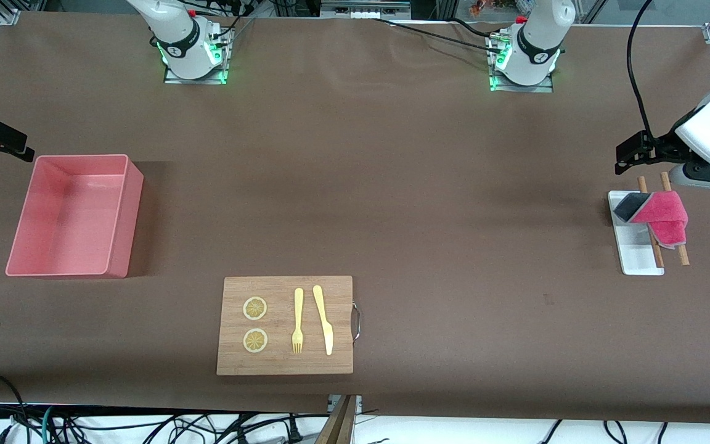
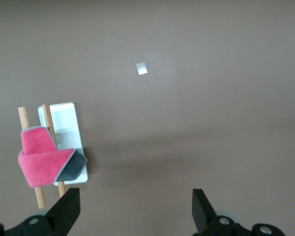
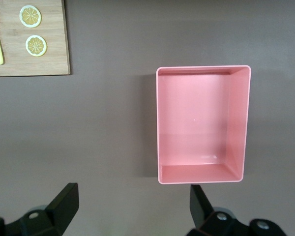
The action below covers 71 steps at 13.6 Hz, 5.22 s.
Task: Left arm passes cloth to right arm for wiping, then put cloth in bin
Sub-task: 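Lower the left gripper onto the pink cloth on the white holder, then grasp the pink cloth with the left gripper and lift it off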
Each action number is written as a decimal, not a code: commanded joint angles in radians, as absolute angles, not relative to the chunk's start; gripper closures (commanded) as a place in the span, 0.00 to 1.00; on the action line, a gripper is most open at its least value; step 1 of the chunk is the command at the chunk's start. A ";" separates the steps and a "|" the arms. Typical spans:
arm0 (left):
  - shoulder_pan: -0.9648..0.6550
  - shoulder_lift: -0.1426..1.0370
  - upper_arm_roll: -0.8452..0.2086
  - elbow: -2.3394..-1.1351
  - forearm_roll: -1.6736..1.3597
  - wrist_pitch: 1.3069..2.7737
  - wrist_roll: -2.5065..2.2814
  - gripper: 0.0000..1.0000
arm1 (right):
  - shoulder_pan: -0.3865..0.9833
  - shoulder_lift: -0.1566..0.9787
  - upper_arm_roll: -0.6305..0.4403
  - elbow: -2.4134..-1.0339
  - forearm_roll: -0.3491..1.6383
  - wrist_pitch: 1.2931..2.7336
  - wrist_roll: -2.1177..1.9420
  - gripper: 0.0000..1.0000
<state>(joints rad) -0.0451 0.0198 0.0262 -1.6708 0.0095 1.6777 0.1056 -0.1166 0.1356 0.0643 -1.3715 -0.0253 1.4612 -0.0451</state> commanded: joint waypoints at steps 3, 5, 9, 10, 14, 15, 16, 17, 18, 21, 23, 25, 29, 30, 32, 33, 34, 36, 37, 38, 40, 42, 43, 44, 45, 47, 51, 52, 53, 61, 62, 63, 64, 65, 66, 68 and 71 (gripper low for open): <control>-0.035 0.025 0.023 -1.657 0.002 1.671 0.121 0.00 | -0.126 0.146 0.067 -1.345 -0.011 1.459 -0.052 0.00; -0.037 0.026 0.025 -1.657 0.002 1.663 0.120 0.00 | -0.126 0.146 0.067 -1.345 -0.011 1.462 -0.051 0.00; -0.037 0.037 0.026 -1.648 0.003 1.661 0.118 0.00 | -0.126 0.146 0.067 -1.345 -0.011 1.460 -0.052 0.00; -0.035 0.040 0.025 -1.637 0.003 1.660 0.118 0.00 | -0.126 0.146 0.067 -1.345 -0.011 1.459 -0.054 0.00; -0.035 0.044 0.028 -1.634 0.002 1.658 0.118 0.00 | -0.127 0.141 0.067 -1.347 -0.017 1.448 -0.052 0.00; -0.035 0.044 0.028 -1.635 0.002 1.658 0.118 0.00 | -0.127 0.140 0.069 -1.347 -0.017 1.448 -0.051 0.00; -0.034 0.048 0.029 -1.635 0.002 1.657 0.118 0.00 | -0.127 0.132 0.069 -1.348 -0.017 1.447 -0.051 0.00; -0.031 0.048 0.029 -1.635 0.002 1.657 0.118 0.00 | -0.129 0.127 0.069 -1.351 -0.017 1.444 -0.052 0.00; -0.026 0.052 0.029 -1.635 0.002 1.657 0.118 0.00 | -0.129 0.121 0.069 -1.356 -0.017 1.445 -0.052 0.00; -0.017 0.055 0.029 -1.635 0.002 1.655 0.120 0.00 | -0.126 0.127 0.069 -1.356 -0.018 1.436 -0.051 0.00; -0.017 0.058 0.029 -1.635 0.002 1.654 0.120 0.00 | -0.126 0.132 0.069 -1.350 -0.018 1.424 -0.051 0.00; -0.012 0.060 0.029 -1.635 0.002 1.648 0.121 0.00 | -0.124 0.132 0.071 -1.348 -0.017 1.422 -0.049 0.00; -0.002 0.074 0.031 -1.634 0.003 1.621 0.190 0.00 | -0.124 0.133 0.071 -1.348 -0.017 1.424 -0.049 0.00; 0.009 0.081 0.032 -1.634 0.006 1.621 0.266 0.00 | -0.124 0.133 0.071 -1.348 -0.017 1.424 -0.049 0.00; 0.043 0.101 0.031 -1.632 0.058 1.621 0.390 0.00 | -0.124 0.135 0.071 -1.348 -0.017 1.424 -0.051 0.00; 0.054 0.113 0.031 -1.632 0.087 1.621 0.473 0.00 | -0.124 0.135 0.071 -1.348 -0.017 1.424 -0.049 0.00; 0.061 0.132 0.032 -1.632 0.119 1.623 0.559 0.00 | -0.124 0.135 0.071 -1.348 -0.017 1.425 -0.051 0.00; 0.078 0.197 0.031 -1.631 0.211 1.647 0.719 0.00 | -0.127 0.135 0.069 -1.348 -0.017 1.425 -0.051 0.00; 0.081 0.227 0.031 -1.631 0.292 1.704 0.754 0.00 | -0.127 0.137 0.069 -1.348 -0.015 1.428 -0.052 0.00; 0.083 0.250 0.031 -1.631 0.361 1.773 0.805 0.00 | -0.127 0.137 0.069 -1.348 -0.015 1.431 -0.052 0.00; 0.092 0.313 0.031 -1.631 0.391 1.863 0.959 0.00 | -0.127 0.137 0.069 -1.348 -0.015 1.430 -0.051 0.00; 0.119 0.388 0.031 -1.631 0.391 1.939 1.072 0.00 | -0.126 0.137 0.071 -1.348 -0.015 1.431 -0.049 0.00; 0.145 0.423 0.031 -1.629 0.388 1.989 1.148 0.00 | -0.126 0.137 0.071 -1.348 -0.015 1.431 -0.049 0.00; 0.158 0.451 0.031 -1.629 0.385 2.031 1.220 0.00 | -0.126 0.137 0.069 -1.348 -0.015 1.433 -0.052 0.00; 0.160 0.466 0.031 -1.629 0.385 2.046 1.270 0.00 | -0.127 0.137 0.069 -1.348 -0.015 1.433 -0.052 0.00; 0.161 0.486 0.031 -1.635 0.390 2.045 1.310 0.00 | -0.127 0.137 0.069 -1.348 -0.015 1.434 -0.051 0.00; 0.182 0.515 0.031 -1.646 0.390 2.045 1.328 0.00 | -0.123 0.137 0.071 -1.347 -0.015 1.434 -0.049 0.00; 0.199 0.529 0.029 -1.649 0.390 2.046 1.335 0.00 | -0.123 0.137 0.071 -1.347 -0.015 1.433 -0.049 0.00; 0.210 0.531 0.026 -1.655 0.390 2.048 1.342 0.00 | -0.121 0.137 0.071 -1.348 -0.015 1.434 -0.048 0.00; 0.227 0.546 0.025 -1.667 0.380 2.069 1.423 0.55 | -0.121 0.137 0.074 -1.347 -0.015 1.436 -0.049 0.00; 0.227 0.546 0.025 -1.667 0.380 2.069 1.437 0.62 | -0.121 0.137 0.074 -1.347 -0.015 1.436 -0.051 0.00; 0.227 0.546 0.025 -1.667 0.380 2.068 1.443 0.68 | -0.121 0.137 0.074 -1.347 -0.015 1.436 -0.049 0.00; 0.227 0.546 0.025 -1.667 0.380 2.068 1.443 0.77 | -0.121 0.137 0.075 -1.347 -0.015 1.436 -0.049 0.00; 0.227 0.546 0.025 -1.666 0.380 2.066 1.443 0.92 | -0.121 0.137 0.075 -1.347 -0.015 1.436 -0.049 0.00; 0.227 0.545 0.025 -1.664 0.380 2.063 1.443 1.00 | -0.121 0.137 0.074 -1.347 -0.015 1.436 -0.051 0.00; 0.225 0.538 0.025 -1.660 0.380 2.059 1.445 1.00 | -0.121 0.137 0.074 -1.347 -0.015 1.436 -0.049 0.00; 0.215 0.491 0.017 -1.651 0.376 1.998 1.443 1.00 | -0.121 0.137 0.074 -1.347 -0.015 1.436 -0.051 0.00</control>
